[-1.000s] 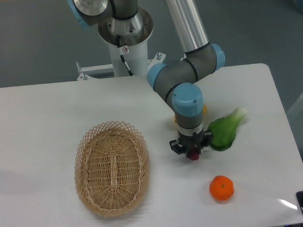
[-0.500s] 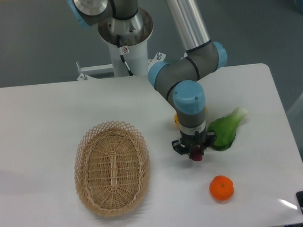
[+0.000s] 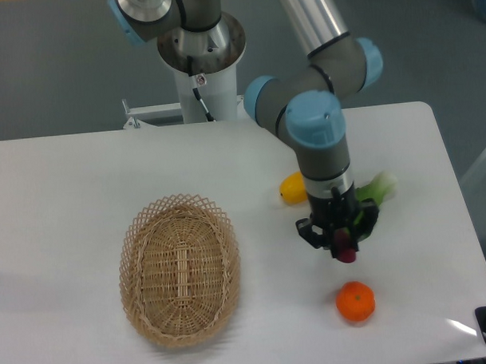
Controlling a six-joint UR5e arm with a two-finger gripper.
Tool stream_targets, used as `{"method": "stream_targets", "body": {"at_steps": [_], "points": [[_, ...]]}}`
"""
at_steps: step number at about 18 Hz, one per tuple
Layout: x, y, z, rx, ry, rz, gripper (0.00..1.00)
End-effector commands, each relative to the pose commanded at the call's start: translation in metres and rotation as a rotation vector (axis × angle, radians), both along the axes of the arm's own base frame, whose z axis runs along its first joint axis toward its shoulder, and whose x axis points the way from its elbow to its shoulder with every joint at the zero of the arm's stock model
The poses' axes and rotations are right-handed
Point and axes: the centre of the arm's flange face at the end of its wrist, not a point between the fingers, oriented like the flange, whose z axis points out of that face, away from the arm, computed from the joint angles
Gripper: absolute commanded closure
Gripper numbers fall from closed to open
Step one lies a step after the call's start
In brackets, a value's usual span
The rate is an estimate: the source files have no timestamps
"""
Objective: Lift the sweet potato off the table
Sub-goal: 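Lift the held sweet potato up and away from the bok choy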
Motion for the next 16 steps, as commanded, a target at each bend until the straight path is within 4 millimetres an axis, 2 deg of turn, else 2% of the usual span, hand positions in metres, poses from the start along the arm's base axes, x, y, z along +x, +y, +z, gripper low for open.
{"method": "stream_targets", "body": {"at_steps": [3, 6, 11, 12, 14, 16], "points": [[-0.019, -0.023, 0.015, -0.025, -0.023, 0.0, 0.72], [-0.03, -0.053, 0.041, -0.025, -0.015, -0.082, 0.72], [-0.045, -0.106, 0.053, -0.138, -0.061, -0.242, 0.72], [-0.047, -0.112, 0.051, -0.168, -0.069, -0.294, 0.72], [-0.05, -0.13, 0.06, -0.212, -0.053, -0.374, 0.73], [-0.055, -0.139, 0.06, -0.23, -0.056, -0.402, 0.73]]}}
